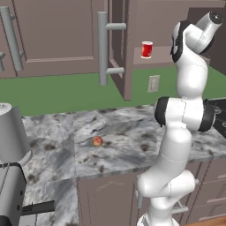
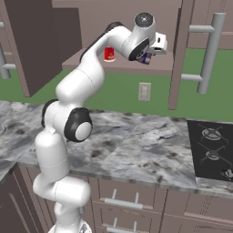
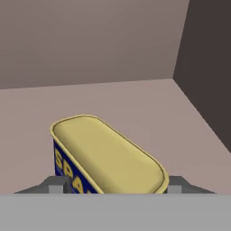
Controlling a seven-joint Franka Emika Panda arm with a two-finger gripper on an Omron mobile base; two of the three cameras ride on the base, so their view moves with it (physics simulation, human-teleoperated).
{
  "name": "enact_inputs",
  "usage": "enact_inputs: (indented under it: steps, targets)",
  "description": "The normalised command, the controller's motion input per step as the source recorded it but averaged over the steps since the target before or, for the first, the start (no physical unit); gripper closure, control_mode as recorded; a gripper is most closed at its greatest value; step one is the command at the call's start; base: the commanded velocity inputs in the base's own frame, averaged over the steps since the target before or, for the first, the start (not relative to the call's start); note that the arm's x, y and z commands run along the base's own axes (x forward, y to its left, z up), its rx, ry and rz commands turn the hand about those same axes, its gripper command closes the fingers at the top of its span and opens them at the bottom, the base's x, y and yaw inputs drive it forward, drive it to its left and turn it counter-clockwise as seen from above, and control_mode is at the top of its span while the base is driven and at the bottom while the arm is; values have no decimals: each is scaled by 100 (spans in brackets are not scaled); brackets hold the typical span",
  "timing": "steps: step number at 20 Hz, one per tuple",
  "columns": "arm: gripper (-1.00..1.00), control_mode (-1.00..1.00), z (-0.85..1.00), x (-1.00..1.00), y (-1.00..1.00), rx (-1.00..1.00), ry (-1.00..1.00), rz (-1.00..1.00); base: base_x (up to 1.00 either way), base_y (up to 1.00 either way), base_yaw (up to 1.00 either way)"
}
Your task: Restock the canned food cabinet by taking the new fresh canned food from the counter and placing it in the cabinet. Then, take the old canned food from the cabinet and place it on the counter.
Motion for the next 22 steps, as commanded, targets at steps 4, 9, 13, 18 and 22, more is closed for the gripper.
enact_inputs:
  steps: [4,9,13,18,22]
  targets:
    - [100,-100,0,0,0,0,0,0,0,0,0]
    - [100,-100,0,-5,0,0,0,0,0,0,0]
    - [100,-100,6,-57,7,0,-11,0,0,0,0]
    - [100,-100,30,-90,16,0,-25,0,0,0,0]
    - [100,-100,23,-100,19,-4,-26,0,0,0,0]
